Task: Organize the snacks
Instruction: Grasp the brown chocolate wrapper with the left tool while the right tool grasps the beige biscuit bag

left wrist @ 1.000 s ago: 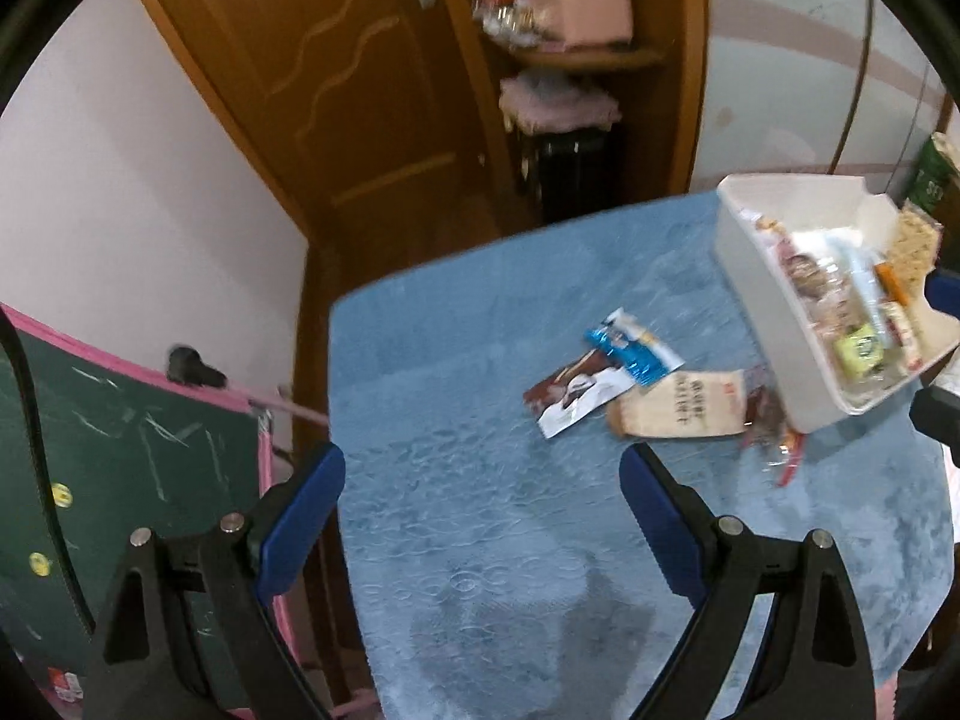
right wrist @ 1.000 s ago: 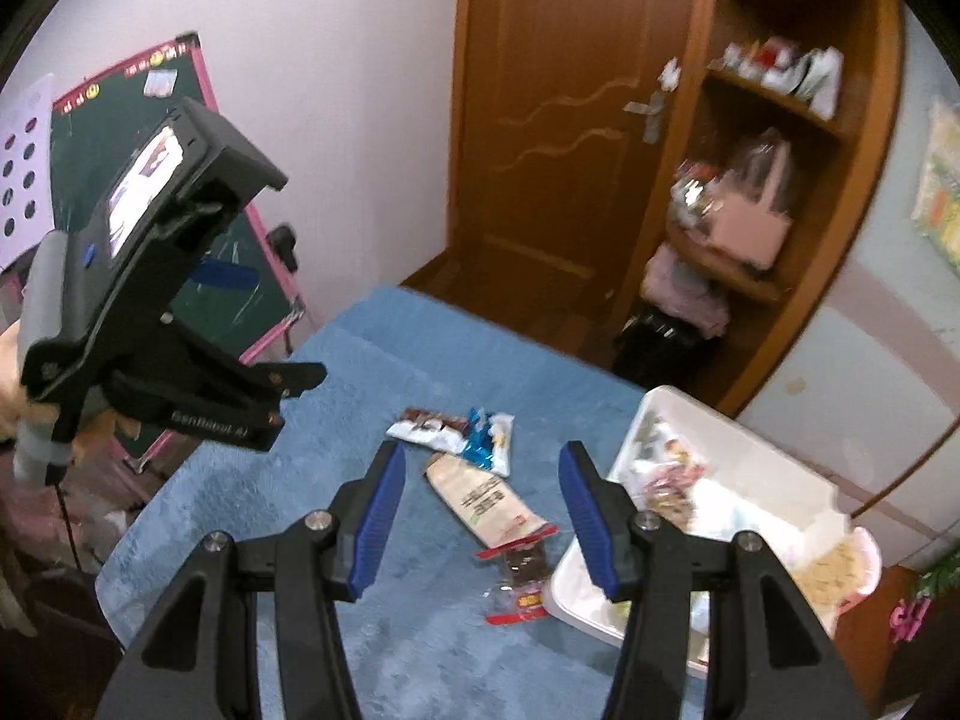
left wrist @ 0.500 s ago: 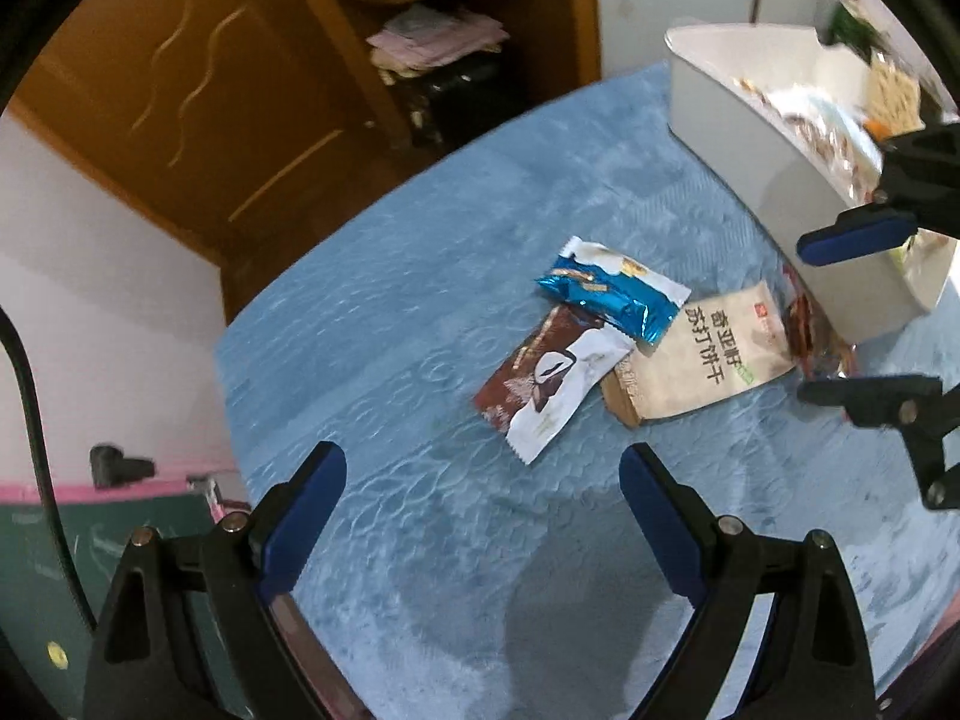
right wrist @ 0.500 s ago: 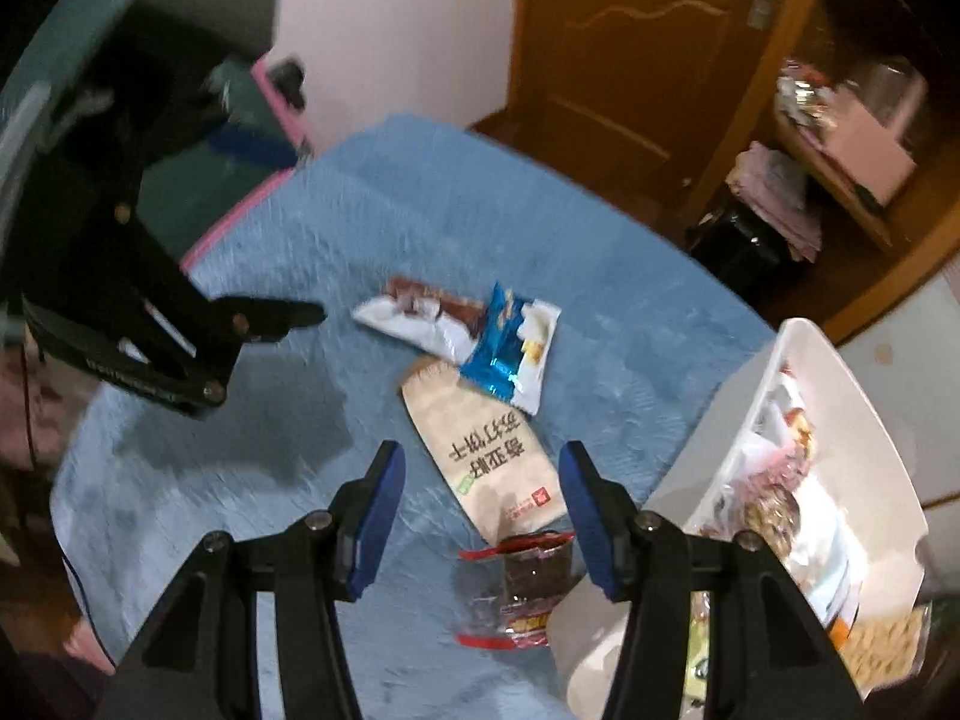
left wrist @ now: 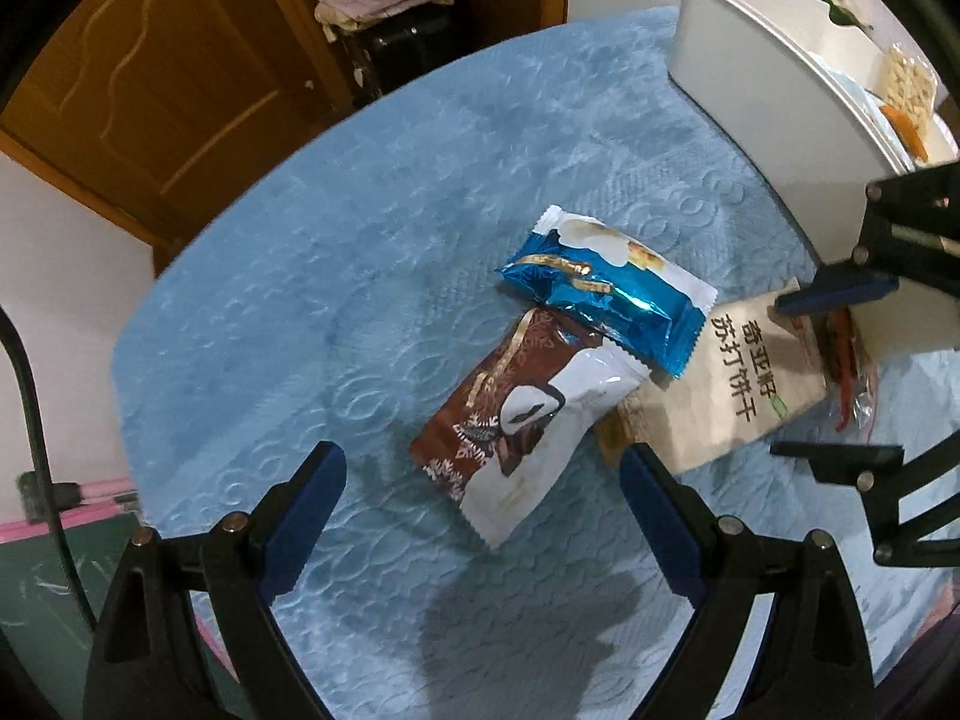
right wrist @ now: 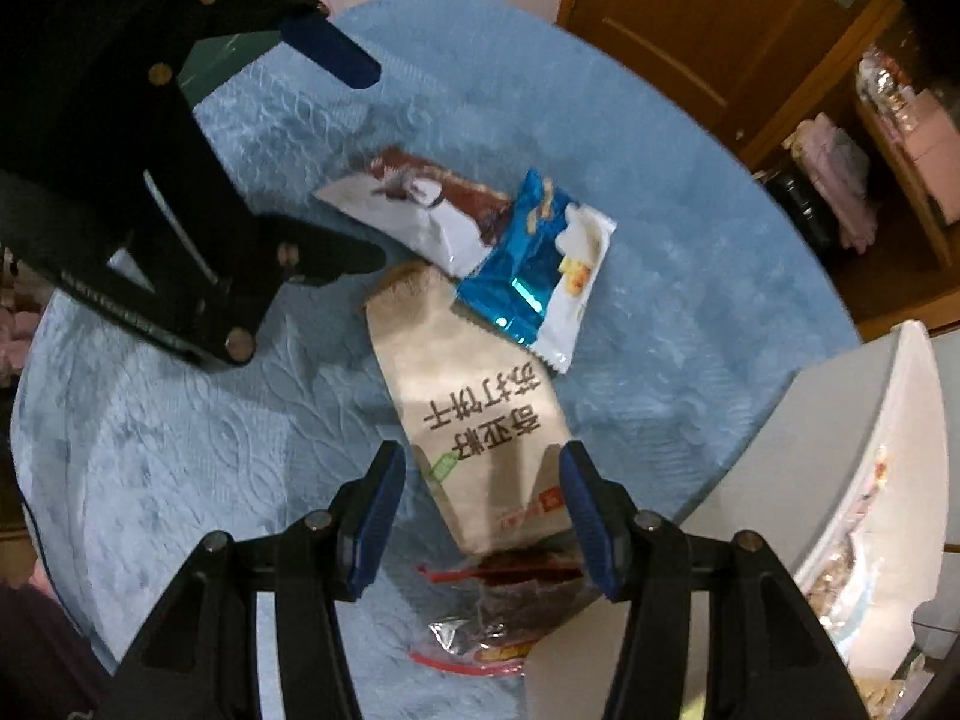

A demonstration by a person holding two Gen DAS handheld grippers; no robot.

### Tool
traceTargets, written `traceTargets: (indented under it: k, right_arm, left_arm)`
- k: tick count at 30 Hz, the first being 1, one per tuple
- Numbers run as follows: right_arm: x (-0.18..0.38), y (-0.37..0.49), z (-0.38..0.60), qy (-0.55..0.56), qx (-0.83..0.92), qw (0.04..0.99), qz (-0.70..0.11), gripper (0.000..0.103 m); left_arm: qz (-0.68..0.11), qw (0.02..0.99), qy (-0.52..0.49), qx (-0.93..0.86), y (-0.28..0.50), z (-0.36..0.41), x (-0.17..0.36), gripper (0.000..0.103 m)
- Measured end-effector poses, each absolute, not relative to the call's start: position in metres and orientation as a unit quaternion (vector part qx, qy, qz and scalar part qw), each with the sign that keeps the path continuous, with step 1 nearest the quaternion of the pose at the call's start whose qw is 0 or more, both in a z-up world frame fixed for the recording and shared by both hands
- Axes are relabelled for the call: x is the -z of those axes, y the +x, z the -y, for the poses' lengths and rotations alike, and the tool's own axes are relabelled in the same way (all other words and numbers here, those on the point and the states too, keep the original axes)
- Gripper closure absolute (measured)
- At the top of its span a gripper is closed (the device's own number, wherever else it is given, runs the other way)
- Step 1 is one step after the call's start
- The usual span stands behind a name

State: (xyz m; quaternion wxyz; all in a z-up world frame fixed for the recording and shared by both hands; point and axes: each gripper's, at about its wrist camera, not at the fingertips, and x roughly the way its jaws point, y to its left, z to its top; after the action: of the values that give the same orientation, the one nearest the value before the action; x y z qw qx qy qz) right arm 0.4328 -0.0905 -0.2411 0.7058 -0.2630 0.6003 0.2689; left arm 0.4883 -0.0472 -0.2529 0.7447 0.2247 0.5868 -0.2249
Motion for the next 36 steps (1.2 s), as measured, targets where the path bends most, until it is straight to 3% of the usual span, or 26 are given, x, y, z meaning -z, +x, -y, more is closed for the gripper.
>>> traceTargets:
  k: [4,9,17,21,24,33,34,36]
  right_arm:
    - [0.242,0.430,0.088,-0.284,-0.279,0.704,-0.588,0.049]
    - [0.246,0.439,0.082,-0.298,-0.277,0.695,-0.593,0.038]
    - [0.261,0.451,0.076,-0.298,-0.262,0.670,-0.627,0.031]
    - [0.259,0.450,0.080,-0.284,-0.258,0.673,-0.633,0.036]
    - [0.256,0.440,0.084,-0.269,-0.269,0.670,-0.638,0.045]
    - [0.253,0.405,0.087,-0.251,-0.271,0.690,-0.622,0.044]
    - [0.253,0.403,0.089,-0.242,-0.264,0.700,-0.618,0.043]
    - [0.253,0.393,0.084,-0.234,-0.257,0.714,-0.608,0.042]
  left_arm:
    - [-0.595,0.741,0.210,0.231,0.496,0.043,0.263,0.011]
    - [-0.597,0.743,0.184,0.238,0.503,0.032,0.266,0.011]
    - [-0.597,0.748,0.165,0.240,0.526,0.029,0.275,0.010]
    - [-0.596,0.750,0.154,0.241,0.532,0.033,0.279,0.011]
    - [-0.594,0.753,0.148,0.241,0.538,0.036,0.283,0.011]
    - [-0.580,0.762,0.178,0.228,0.542,0.055,0.288,0.011]
    - [-0.579,0.763,0.179,0.226,0.542,0.055,0.288,0.013]
    - [-0.574,0.768,0.172,0.227,0.538,0.054,0.285,0.026]
